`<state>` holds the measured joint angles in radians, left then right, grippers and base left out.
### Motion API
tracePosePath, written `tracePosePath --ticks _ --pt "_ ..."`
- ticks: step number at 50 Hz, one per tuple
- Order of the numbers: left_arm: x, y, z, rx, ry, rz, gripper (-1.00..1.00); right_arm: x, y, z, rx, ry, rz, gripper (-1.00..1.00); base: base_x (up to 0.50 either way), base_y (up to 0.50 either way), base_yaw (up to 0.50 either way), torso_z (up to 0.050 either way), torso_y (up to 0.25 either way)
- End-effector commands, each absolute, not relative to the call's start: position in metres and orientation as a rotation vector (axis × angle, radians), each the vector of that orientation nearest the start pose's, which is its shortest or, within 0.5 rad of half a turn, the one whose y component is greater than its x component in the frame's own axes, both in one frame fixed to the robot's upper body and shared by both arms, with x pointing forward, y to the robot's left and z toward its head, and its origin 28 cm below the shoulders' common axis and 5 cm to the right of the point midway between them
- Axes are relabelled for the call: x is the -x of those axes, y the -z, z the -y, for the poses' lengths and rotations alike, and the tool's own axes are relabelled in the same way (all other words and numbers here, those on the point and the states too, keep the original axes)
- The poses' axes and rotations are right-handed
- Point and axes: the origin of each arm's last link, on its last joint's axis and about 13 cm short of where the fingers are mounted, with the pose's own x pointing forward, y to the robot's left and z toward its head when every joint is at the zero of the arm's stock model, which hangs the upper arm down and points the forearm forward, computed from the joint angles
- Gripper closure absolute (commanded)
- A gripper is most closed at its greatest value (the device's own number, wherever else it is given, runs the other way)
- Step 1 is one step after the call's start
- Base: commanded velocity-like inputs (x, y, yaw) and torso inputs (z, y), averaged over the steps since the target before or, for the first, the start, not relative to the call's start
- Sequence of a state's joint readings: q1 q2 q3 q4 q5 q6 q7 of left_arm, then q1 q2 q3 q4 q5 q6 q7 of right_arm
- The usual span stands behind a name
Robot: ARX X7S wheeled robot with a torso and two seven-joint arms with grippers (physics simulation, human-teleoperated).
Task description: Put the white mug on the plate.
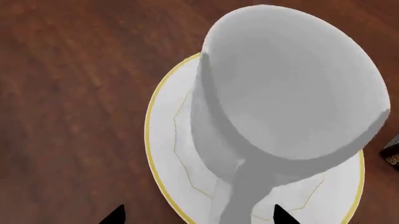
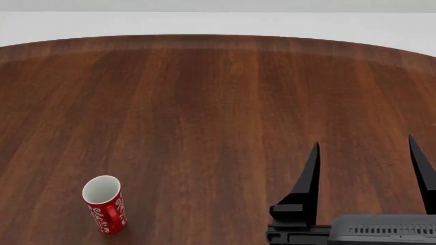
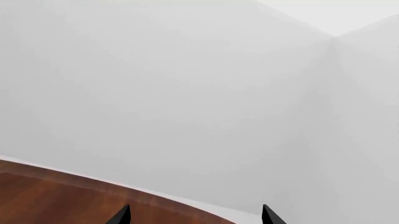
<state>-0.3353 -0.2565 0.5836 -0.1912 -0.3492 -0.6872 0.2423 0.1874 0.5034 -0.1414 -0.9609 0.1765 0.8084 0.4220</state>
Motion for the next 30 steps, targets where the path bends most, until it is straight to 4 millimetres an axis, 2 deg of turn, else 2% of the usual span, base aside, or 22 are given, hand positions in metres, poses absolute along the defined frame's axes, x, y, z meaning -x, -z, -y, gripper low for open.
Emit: tracePosePath --ticks 1,12,20,30 --pt "-0.228 -0.011 -0.196 -0.211 0.609 -0.665 -1.00 -0.181 -0.183 0.130 0.340 0.145 0.343 -1.00 0.00 0.00 0.00 0.000 0.000" --pt "-0.211 -0.042 -0.216 -0.273 0.458 -0.532 -1.00 -0.180 -0.186 0.129 0.337 0.141 0.354 -1.00 0.00 0.00 0.00 0.000 0.000" --pt "-0.183 -0.062 -0.216 -0.339 0.559 -0.546 -1.00 -0.184 -0.192 0.125 0.327 0.126 0.379 -1.00 0.00 0.00 0.00 0.000 0.000" --pt "-0.175 -0.071 -0.212 -0.373 0.618 -0.558 -1.00 -0.186 -0.194 0.123 0.325 0.111 0.393 -1.00 0.00 0.00 0.00 0.000 0.000"
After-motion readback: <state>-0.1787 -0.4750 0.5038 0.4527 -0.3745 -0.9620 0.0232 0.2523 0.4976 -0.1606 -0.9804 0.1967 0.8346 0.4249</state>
